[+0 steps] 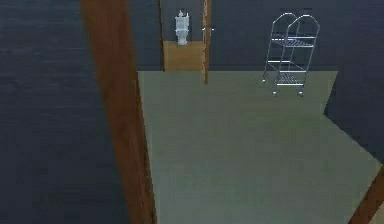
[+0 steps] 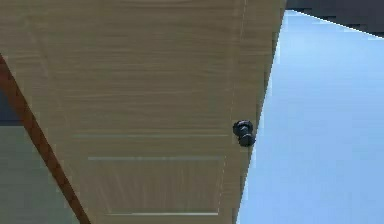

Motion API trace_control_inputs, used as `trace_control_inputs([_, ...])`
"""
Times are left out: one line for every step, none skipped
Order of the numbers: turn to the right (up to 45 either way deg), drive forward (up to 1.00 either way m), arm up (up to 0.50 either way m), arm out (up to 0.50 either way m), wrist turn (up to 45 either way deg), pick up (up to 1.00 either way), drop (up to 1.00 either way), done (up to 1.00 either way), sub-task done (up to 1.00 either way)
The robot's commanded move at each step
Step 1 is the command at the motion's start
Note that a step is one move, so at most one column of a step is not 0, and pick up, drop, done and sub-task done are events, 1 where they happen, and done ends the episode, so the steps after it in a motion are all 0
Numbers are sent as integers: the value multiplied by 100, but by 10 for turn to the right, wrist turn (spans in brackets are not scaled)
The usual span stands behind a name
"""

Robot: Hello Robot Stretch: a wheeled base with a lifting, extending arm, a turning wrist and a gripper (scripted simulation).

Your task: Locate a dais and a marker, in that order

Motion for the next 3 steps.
trace_control_inputs([330,0,0,0,0,0,0,0,0])
trace_control_inputs([0,45,0,0,0,0,0,0,0])
trace_control_inputs([-300,0,0,0,0,0,0,0,0])
